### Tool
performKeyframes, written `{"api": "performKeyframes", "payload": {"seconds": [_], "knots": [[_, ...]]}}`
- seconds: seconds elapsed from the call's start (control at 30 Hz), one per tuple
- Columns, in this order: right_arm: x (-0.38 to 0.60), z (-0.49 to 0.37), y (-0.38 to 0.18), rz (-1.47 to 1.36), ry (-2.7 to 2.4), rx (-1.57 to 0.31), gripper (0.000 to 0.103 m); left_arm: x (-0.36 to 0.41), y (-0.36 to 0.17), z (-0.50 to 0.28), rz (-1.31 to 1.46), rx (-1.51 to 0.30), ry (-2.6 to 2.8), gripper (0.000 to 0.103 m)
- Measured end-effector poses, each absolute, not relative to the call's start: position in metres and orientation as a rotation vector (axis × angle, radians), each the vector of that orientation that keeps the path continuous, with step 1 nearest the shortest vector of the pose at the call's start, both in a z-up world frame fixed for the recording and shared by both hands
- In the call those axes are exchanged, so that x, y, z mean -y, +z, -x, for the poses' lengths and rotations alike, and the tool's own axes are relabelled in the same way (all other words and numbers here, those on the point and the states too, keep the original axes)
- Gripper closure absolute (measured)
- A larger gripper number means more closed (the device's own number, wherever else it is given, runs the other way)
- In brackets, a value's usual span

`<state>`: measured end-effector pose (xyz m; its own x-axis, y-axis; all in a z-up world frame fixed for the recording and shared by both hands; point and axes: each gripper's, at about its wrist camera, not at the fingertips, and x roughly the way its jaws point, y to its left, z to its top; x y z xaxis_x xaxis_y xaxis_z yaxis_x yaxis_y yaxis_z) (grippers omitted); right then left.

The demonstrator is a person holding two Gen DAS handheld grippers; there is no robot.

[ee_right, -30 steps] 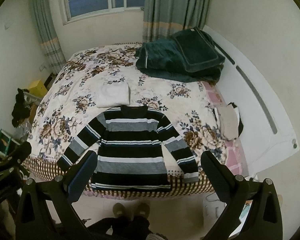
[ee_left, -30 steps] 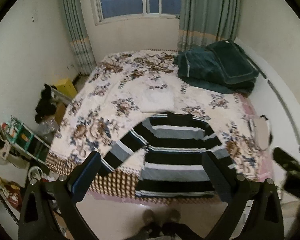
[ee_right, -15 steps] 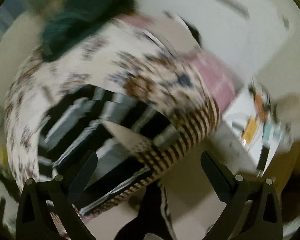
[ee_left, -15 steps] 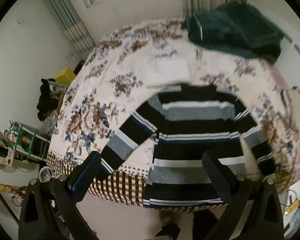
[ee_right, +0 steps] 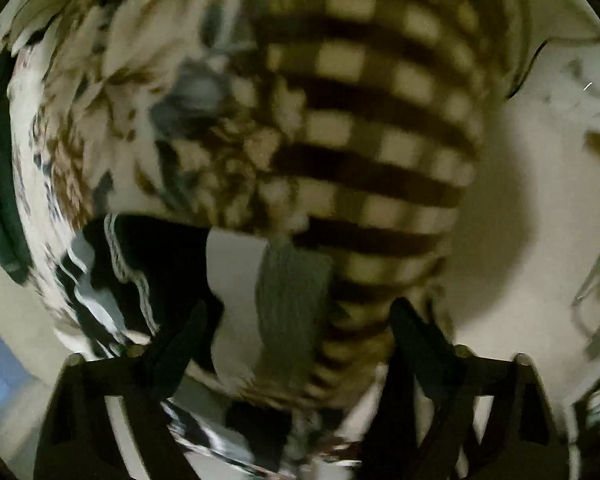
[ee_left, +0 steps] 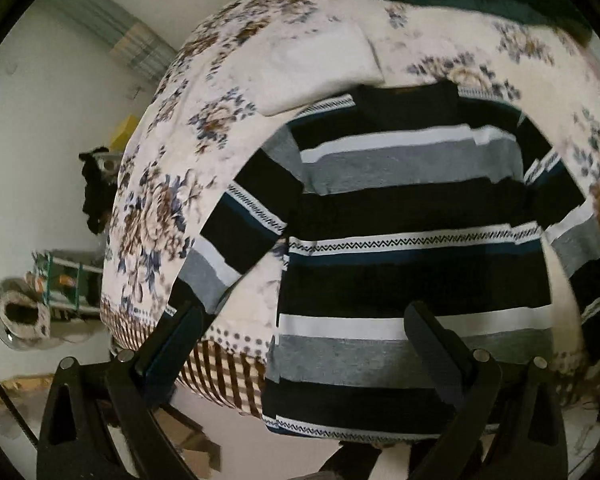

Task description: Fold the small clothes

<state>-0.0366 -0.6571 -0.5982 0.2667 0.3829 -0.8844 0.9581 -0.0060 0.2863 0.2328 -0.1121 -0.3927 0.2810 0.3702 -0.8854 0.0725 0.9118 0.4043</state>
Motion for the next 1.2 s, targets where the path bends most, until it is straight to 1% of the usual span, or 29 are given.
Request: {"api": "performKeyframes", "payload": {"seconds": [0.03,0.1,0.13,0.17,0.3,0.4,0.5,0.53,0.57,0.6,0.63,0.67,0.7,0.73,0.8,0.97,1.03,1.07,1.1,1.13,1.2], "knots": [[0.655,0.035,-0.597,-1.537,-0.768,-1.288,0.063,0.116,-0.398,-0.236,-0.414,-1.286,0.207,0.000],[0.654,0.030,-0.585,-1.458,-0.762,-1.293,0.087,0.126,-0.408,-0.240,-0.422,-1.304,0.193,0.000],[0.653,0.026,-0.576,-1.426,-0.745,-1.296,0.090,0.129,-0.410,-0.242,-0.422,-1.311,0.186,0.000],[0.656,0.024,-0.564,-1.396,-0.722,-1.275,0.096,0.134,-0.414,-0.243,-0.419,-1.317,0.169,0.000],[0.681,0.001,-0.505,-1.245,-0.644,-1.223,0.096,0.159,-0.431,-0.247,-0.380,-1.329,0.086,0.000],[0.709,-0.022,-0.471,-1.127,-0.615,-1.187,0.096,0.175,-0.445,-0.251,-0.340,-1.330,0.032,0.000],[0.731,-0.045,-0.459,-1.015,-0.651,-1.184,0.096,0.188,-0.461,-0.254,-0.296,-1.337,-0.014,0.000],[0.740,-0.050,-0.464,-0.996,-0.662,-1.207,0.095,0.191,-0.466,-0.254,-0.282,-1.341,-0.028,0.000],[0.749,-0.053,-0.476,-1.002,-0.668,-1.248,0.092,0.193,-0.472,-0.254,-0.270,-1.346,-0.039,0.000],[0.759,-0.053,-0.486,-1.022,-0.684,-1.288,0.075,0.195,-0.479,-0.253,-0.257,-1.355,-0.048,0.000],[0.766,-0.047,-0.496,-1.061,-0.700,-1.301,0.064,0.195,-0.483,-0.252,-0.246,-1.361,-0.054,0.000],[0.772,-0.035,-0.506,-1.130,-0.706,-1.260,0.050,0.194,-0.490,-0.251,-0.231,-1.366,-0.062,0.000],[0.774,-0.028,-0.511,-1.175,-0.716,-1.219,0.045,0.192,-0.496,-0.249,-0.226,-1.368,-0.065,0.000],[0.775,-0.020,-0.519,-1.219,-0.722,-1.176,0.043,0.190,-0.500,-0.247,-0.221,-1.371,-0.067,0.000],[0.776,-0.008,-0.538,-1.296,-0.722,-1.104,0.035,0.185,-0.511,-0.242,-0.211,-1.375,-0.069,0.000],[0.768,-0.013,-0.596,-1.418,-0.685,-1.005,0.034,0.164,-0.543,-0.238,-0.197,-1.416,-0.028,0.000],[0.765,-0.020,-0.600,-1.409,-0.703,-0.971,0.033,0.157,-0.548,-0.239,-0.191,-1.413,-0.012,0.000],[0.762,-0.027,-0.597,-1.381,-0.690,-0.959,0.043,0.154,-0.549,-0.239,-0.190,-1.409,-0.003,0.000],[0.760,-0.037,-0.595,-1.355,-0.662,-0.981,0.093,0.151,-0.549,-0.240,-0.187,-1.404,0.004,0.000],[0.759,-0.045,-0.591,-1.339,-0.625,-1.004,0.095,0.149,-0.549,-0.241,-0.185,-1.400,0.009,0.000],[0.761,-0.057,-0.568,-1.267,-0.604,-0.980,0.095,0.146,-0.546,-0.243,-0.174,-1.389,0.016,0.000]]}}
